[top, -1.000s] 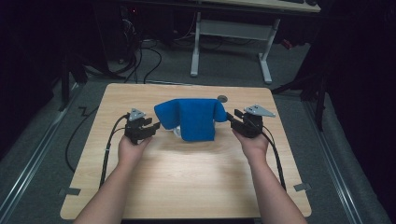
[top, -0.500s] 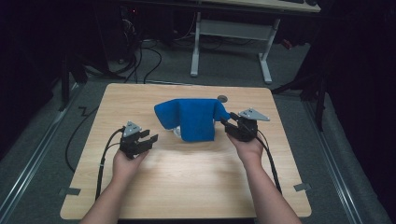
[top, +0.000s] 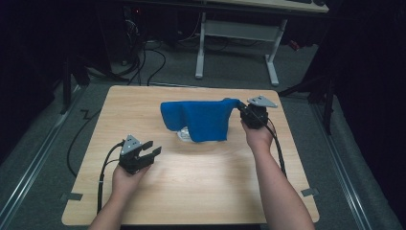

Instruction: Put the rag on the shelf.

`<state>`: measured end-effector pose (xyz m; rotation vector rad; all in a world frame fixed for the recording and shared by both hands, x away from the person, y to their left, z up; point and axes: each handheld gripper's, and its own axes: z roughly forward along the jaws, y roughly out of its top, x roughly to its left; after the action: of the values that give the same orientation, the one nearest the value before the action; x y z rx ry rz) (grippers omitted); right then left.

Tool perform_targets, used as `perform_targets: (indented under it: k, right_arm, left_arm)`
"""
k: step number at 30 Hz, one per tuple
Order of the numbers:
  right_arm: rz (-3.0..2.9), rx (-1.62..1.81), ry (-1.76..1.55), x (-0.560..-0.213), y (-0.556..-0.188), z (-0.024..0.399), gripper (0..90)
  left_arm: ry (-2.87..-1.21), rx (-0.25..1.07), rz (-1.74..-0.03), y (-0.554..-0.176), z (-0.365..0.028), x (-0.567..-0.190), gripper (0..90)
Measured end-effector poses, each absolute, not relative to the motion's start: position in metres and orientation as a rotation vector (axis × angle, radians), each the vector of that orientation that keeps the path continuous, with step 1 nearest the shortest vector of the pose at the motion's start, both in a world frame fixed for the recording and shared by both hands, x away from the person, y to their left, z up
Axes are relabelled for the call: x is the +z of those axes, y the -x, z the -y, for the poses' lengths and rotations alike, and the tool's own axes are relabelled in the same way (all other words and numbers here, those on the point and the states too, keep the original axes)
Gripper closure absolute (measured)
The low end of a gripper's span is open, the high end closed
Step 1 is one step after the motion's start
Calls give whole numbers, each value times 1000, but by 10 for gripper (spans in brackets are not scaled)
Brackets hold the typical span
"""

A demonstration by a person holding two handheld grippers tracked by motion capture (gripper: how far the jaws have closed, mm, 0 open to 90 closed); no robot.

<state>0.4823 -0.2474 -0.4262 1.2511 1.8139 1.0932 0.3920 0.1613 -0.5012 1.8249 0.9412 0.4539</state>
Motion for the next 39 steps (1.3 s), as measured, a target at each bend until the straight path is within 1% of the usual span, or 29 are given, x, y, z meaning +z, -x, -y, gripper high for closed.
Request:
perform_targets:
  k: [4, 5, 7, 12, 21, 26, 31, 35, 39]
  right_arm:
    - [-1863, 1077, -1260, -440, -488, 237, 856]
    - [-1878, 1055, -1259, -444, -488, 234, 824]
    - [-1895, 1030, -1270, -450, -487, 233, 727]
    - [-1887, 1026, -1302, -459, -470, 245, 641]
    - [-1884, 1040, -1296, -478, -417, 273, 513]
    - [-1887, 1054, -1259, -490, -385, 279, 482]
    - [-1910, 1048, -1229, -501, -352, 284, 445]
    - [-1923, 1086, -1245, -503, -325, 291, 379]
    - [-1954, 1068, -1249, -509, -298, 294, 368]
  left_arm:
    - [-1808, 445, -940, -389, -164, -500, 536]
    - [-1814, 445, -941, -389, -164, -500, 536]
    - [-1821, 446, -944, -388, -164, -502, 533]
    - [-1833, 451, -955, -387, -165, -506, 523]
    - [-1854, 455, -958, -378, -166, -507, 515]
    - [-1861, 459, -960, -366, -175, -508, 515]
    - [-1860, 441, -979, -352, -189, -511, 511]
    - [-1874, 444, -1005, -334, -204, -514, 497]
    - [-1910, 438, -1016, -313, -217, -520, 487]
